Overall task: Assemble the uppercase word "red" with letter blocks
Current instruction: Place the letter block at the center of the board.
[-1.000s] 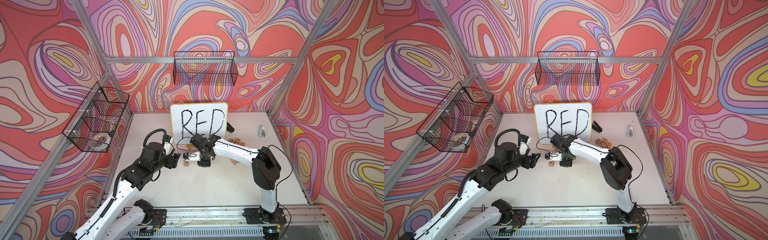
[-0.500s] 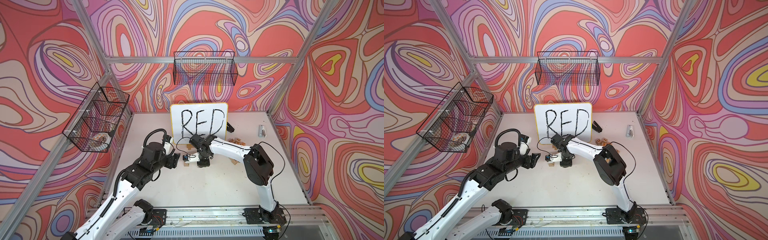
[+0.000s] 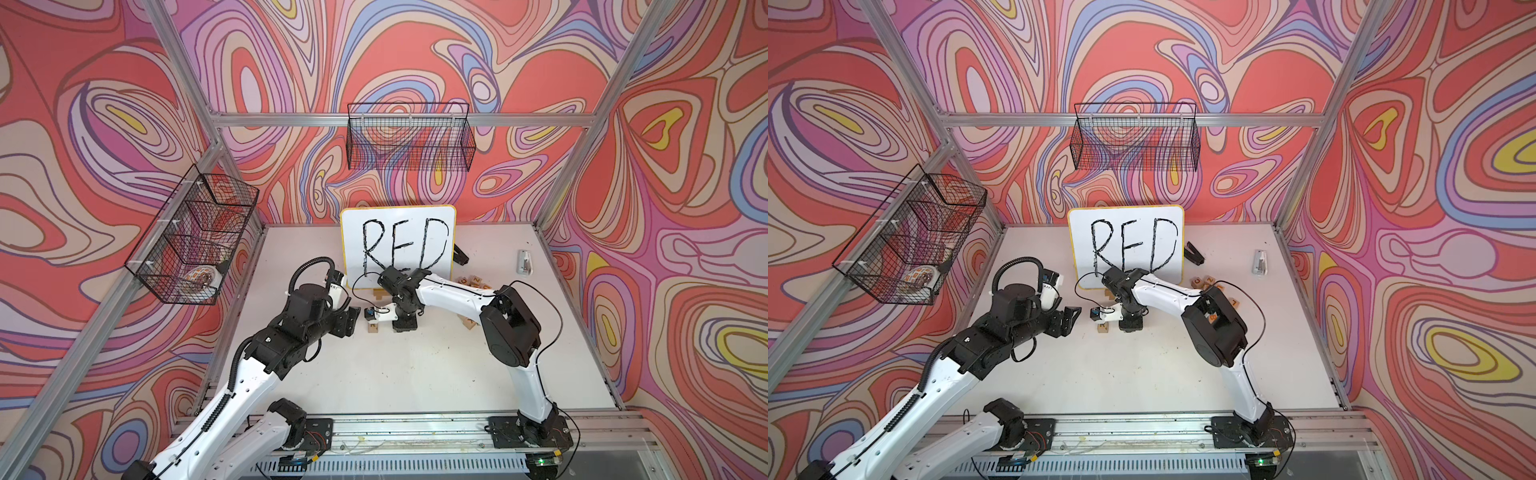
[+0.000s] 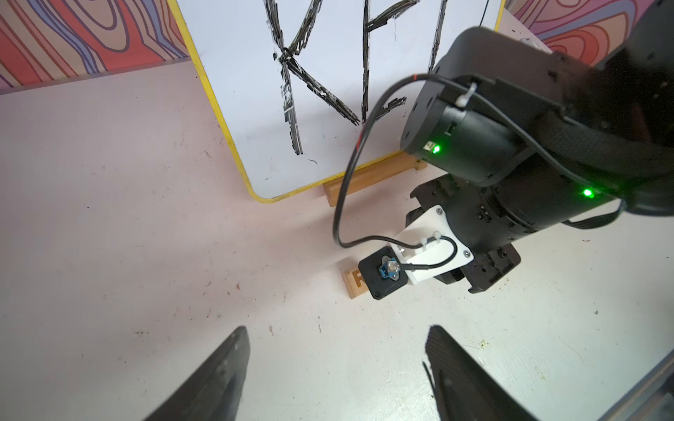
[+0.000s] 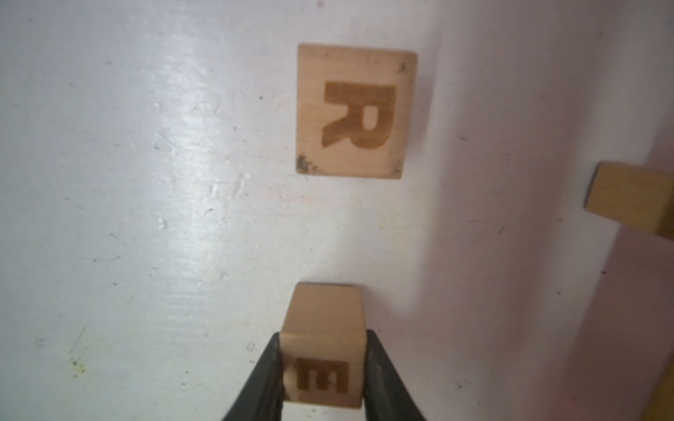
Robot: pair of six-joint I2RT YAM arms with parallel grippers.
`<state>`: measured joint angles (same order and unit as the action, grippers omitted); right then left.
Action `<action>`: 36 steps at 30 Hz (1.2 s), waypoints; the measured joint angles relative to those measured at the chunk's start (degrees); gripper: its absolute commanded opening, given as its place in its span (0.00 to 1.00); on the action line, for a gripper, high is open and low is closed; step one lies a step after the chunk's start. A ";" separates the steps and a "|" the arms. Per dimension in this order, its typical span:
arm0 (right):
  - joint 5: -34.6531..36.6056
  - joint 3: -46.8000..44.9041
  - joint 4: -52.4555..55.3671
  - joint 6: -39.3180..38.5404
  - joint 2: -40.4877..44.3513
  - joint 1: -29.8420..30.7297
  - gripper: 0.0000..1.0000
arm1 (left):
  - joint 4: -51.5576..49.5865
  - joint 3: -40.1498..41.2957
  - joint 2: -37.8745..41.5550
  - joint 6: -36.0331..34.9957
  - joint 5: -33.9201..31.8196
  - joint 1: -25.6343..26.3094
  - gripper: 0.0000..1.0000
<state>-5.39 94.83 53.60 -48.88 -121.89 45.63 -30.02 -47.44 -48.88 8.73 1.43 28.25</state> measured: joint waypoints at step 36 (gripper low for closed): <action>-0.02 1.62 0.26 1.18 -1.16 -0.09 0.39 | -0.26 0.00 0.04 0.00 0.02 0.00 0.79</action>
<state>-5.41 96.44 53.87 -47.70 -123.04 45.54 -30.28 -47.44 -48.84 8.73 1.45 28.25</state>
